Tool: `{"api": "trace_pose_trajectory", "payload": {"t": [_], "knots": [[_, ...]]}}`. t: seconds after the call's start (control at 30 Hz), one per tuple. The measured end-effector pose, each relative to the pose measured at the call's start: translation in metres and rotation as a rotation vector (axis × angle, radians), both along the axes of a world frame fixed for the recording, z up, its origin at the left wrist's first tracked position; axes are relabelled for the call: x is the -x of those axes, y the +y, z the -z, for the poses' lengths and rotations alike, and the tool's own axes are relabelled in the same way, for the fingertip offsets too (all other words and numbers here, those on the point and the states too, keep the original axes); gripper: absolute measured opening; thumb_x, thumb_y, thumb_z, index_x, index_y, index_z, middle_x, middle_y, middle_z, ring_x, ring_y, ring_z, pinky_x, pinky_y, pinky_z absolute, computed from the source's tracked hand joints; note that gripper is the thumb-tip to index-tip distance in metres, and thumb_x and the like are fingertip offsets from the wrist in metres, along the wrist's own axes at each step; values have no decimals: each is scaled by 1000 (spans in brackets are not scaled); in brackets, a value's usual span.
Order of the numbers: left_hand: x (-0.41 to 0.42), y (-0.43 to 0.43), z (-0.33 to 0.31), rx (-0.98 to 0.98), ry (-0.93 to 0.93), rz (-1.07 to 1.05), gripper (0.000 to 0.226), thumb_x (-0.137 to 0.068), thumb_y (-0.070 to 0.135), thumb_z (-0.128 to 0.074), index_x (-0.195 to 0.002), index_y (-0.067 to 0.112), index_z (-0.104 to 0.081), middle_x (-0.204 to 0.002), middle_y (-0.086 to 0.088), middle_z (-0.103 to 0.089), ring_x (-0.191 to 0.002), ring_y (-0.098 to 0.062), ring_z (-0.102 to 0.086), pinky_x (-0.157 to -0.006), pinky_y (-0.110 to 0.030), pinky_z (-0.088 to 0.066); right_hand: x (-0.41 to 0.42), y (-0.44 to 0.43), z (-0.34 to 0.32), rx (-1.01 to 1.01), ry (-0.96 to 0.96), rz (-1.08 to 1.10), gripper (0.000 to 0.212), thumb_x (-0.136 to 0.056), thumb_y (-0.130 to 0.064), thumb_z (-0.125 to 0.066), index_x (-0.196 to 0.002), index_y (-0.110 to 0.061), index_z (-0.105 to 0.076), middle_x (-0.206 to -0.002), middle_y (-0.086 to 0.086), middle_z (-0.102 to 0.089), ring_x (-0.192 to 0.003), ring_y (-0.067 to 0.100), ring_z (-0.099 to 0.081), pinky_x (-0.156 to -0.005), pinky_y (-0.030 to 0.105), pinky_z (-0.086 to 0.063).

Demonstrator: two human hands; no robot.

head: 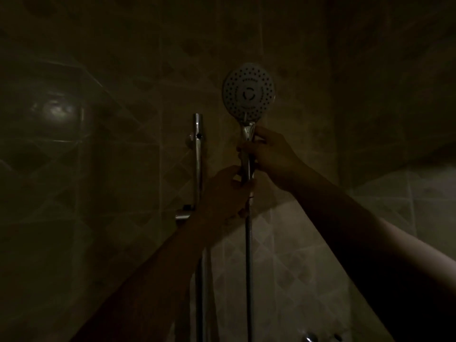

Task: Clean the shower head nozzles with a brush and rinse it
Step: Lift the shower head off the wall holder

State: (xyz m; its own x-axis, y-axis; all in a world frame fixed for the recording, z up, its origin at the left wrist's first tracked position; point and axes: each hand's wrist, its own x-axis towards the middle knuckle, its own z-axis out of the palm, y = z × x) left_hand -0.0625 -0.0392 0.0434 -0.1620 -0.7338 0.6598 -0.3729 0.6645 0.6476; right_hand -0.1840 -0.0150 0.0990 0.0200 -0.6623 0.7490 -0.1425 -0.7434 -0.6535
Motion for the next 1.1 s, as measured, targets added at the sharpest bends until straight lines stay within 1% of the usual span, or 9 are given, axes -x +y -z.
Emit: {"api": "trace_pose_trajectory", "payload": {"t": [0.1, 0.33, 0.5, 0.57, 0.67, 0.73, 0.83, 0.97, 1.1], "knots": [[28, 14, 7, 10, -5, 72, 31, -96, 28, -64, -126, 20, -60, -87, -12, -76, -37, -13, -61, -40, -25, -46, 28, 21, 4, -28, -25, 31, 20, -93, -7, -64, -106, -22, -65, -102, 13, -69, -91, 27, -67, -87, 46, -58], [103, 62, 55, -112, 13, 260, 17, -92, 40, -67, -107, 34, -61, -88, 3, -76, -45, -10, -66, -39, -22, -46, 106, 79, 53, 7, 46, 250, 20, -91, -30, -69, -110, -22, -69, -90, 5, -73, -92, 31, -72, -80, 53, -60], [162, 99, 91, -180, 19, 459, 24, -94, 34, -65, -117, 30, -60, -98, -2, -75, -52, -16, -65, -43, -25, -45, 162, 122, 93, -20, -13, 264, 10, -97, -29, -63, -106, -29, -66, -84, 9, -63, -79, 21, -63, -75, 44, -60], [189, 116, 106, -208, 2, 504, 29, -94, 33, -66, -122, 27, -59, -99, -5, -74, -52, -17, -65, -41, -25, -45, 188, 142, 109, -36, -58, 289, 14, -98, -29, -61, -108, -23, -66, -79, 8, -58, -74, 22, -57, -68, 42, -55], [230, 144, 131, -233, -23, 544, 31, -91, 38, -69, -112, 17, -62, -88, -5, -74, -50, -16, -66, -41, -27, -46, 226, 173, 137, -64, -152, 305, 11, -99, -20, -58, -106, -13, -65, -81, 12, -52, -76, 25, -51, -69, 40, -48], [257, 165, 149, -256, -2, 598, 21, -91, 33, -71, -96, 15, -64, -73, -1, -70, -48, -13, -64, -39, -24, -46, 248, 197, 154, -95, -232, 333, 9, -99, -15, -58, -103, -9, -63, -81, 13, -56, -76, 25, -55, -67, 35, -52], [295, 198, 181, -268, -12, 663, 6, -92, 24, -69, -88, 23, -67, -79, -1, -74, -59, -4, -69, -53, -21, -50, 279, 232, 181, -142, -337, 440, 8, -97, -13, -60, -97, -8, -65, -79, 10, -63, -70, 21, -61, -59, 28, -57], [337, 246, 228, -495, -5, 857, 18, -97, 32, -61, -102, 17, -69, -94, -5, -78, -92, -21, -76, -80, -37, -60, 316, 274, 217, -190, -461, 529, 16, -92, -22, -70, -90, -6, -69, -70, 5, -64, -61, 16, -62, -57, 29, -56], [364, 292, 269, -651, -52, 989, 34, -91, 39, -64, -108, 10, -68, -90, -7, -76, -85, -24, -75, -78, -36, -62, 344, 319, 254, -253, -539, 540, 16, -92, -25, -70, -92, -9, -67, -75, 5, -67, -63, 13, -63, -57, 27, -55]]}}
